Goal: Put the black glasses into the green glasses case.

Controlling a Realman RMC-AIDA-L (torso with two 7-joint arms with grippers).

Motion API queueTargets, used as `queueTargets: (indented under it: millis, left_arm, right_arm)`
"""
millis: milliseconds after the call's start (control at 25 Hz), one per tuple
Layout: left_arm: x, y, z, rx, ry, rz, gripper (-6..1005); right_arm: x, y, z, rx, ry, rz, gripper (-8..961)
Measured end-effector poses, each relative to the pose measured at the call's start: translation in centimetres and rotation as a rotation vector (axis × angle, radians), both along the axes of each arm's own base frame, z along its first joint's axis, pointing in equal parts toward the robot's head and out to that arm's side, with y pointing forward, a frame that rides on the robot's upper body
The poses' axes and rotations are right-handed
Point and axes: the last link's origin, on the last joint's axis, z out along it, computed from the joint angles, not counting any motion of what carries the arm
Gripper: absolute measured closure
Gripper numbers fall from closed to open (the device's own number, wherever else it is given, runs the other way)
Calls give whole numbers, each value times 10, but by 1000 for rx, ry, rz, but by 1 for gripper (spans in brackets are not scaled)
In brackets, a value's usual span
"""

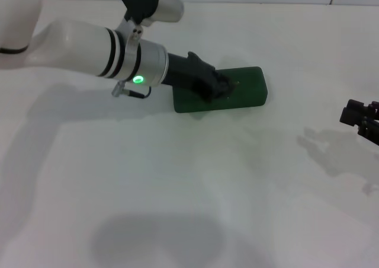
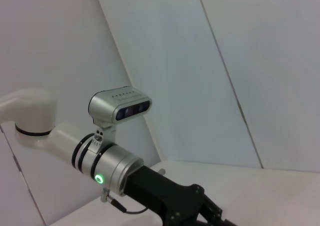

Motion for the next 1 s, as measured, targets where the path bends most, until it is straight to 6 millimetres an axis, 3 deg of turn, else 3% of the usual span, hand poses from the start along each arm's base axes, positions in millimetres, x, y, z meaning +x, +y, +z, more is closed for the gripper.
queueTargets:
  millis: [240,480,560,600,640,720,800,880,1000]
  left_arm:
    - [-3,-8,-6,-17,-8,4,831]
    - [15,-19,3,-63,-120,-58,830]
    - [24,-32,14,-112,-207,-111,830]
    - [25,-50,29,-145,-286,-196,830]
    - [25,-50,29,-145,-286,-196,830]
    - [14,-70,46,-126,-373,-275,829]
    - [-2,-85,70,-42,-467,-301,829]
    - [-22,-96,92,6,-520,-249,605]
    - [-42,-109,110,-29,-551,-193,498]
  right_arm:
    - [0,0,0,-2,1,3,703]
    - [-2,-6,2,-15,8,30,700]
    - [-3,-10,2,-24,7,61,700]
    - [-5,-12,2,-31,6,85,699]
    - [-7,-14,0,-40,5,110,699]
    - [-15,-16,-6,-70,2,169,698]
    - [-23,-17,-12,-100,-1,212,633]
    - [-34,-16,-21,-144,1,259,568]
    - [-52,-13,-34,-197,22,322,480]
